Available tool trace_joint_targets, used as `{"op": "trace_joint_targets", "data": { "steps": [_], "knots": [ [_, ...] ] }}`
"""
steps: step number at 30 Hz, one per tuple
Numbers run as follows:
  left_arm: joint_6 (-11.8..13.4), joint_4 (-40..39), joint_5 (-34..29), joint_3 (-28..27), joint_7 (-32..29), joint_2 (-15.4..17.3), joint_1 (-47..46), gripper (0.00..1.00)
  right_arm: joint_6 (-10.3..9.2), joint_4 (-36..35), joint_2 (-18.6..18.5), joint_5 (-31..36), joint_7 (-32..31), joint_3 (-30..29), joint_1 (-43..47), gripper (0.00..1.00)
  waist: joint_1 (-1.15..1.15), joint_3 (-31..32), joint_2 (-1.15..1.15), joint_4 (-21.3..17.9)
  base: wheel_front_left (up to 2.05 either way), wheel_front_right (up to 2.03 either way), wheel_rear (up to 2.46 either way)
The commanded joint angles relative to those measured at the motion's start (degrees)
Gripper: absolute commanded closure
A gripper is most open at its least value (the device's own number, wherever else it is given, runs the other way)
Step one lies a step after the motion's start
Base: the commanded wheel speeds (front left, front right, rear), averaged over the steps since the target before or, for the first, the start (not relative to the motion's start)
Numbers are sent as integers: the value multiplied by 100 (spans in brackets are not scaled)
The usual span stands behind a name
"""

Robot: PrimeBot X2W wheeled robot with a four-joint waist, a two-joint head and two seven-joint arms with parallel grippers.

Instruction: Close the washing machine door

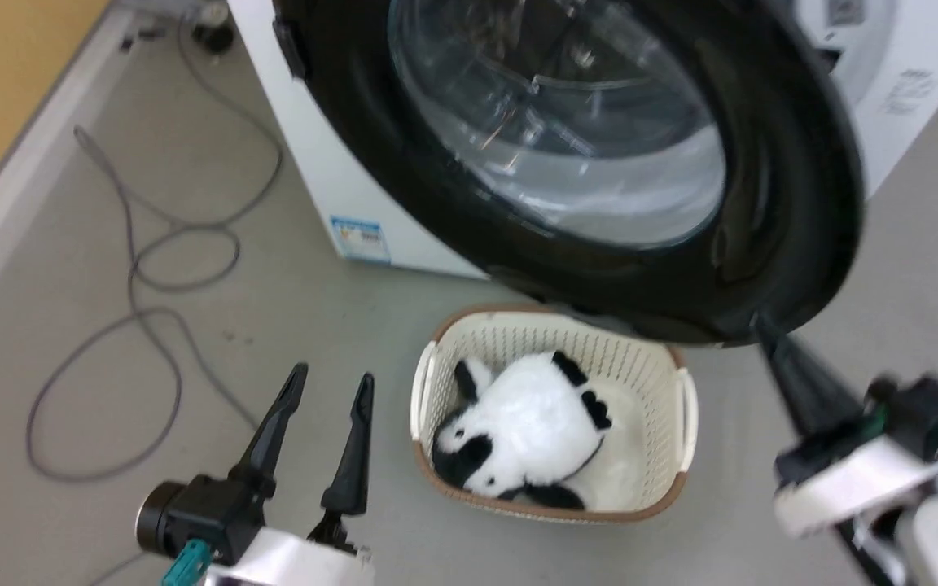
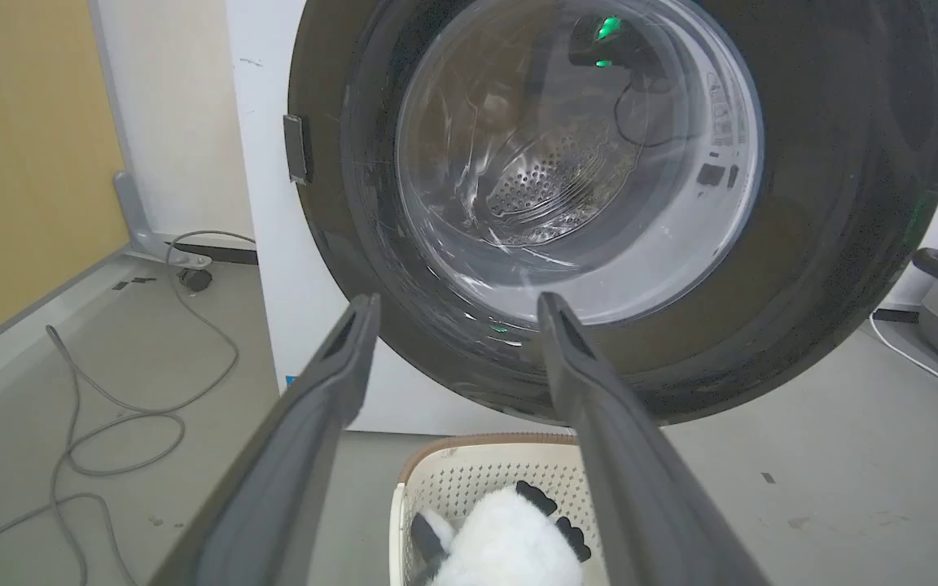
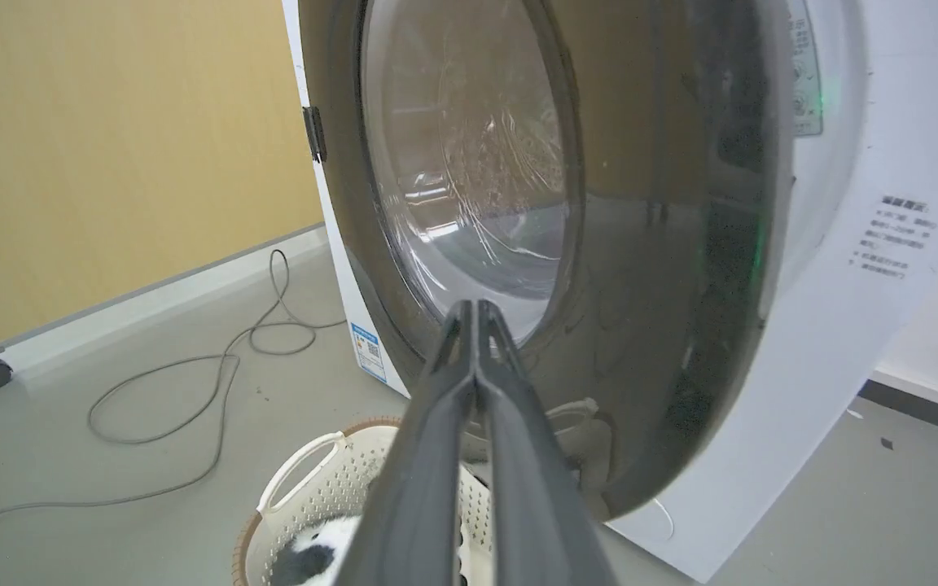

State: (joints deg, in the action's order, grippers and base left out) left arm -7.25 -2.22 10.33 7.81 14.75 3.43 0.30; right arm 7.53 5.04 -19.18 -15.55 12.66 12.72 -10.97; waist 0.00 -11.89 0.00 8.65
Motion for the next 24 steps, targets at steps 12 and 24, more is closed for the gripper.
{"op": "trace_joint_targets", "data": {
  "steps": [12,24],
  "knots": [
    [-23,-65,21,152,25,-46,-670,0,-4,669,-683,-750,-288,-201,-1802,100,0,-988,0,259,0,0,0],
    [-24,-243,84,98,25,-54,-1115,0,-4,1038,-1160,-909,-830,-351,-3390,100,0,-1670,0,343,0,0,0]
  ]
}}
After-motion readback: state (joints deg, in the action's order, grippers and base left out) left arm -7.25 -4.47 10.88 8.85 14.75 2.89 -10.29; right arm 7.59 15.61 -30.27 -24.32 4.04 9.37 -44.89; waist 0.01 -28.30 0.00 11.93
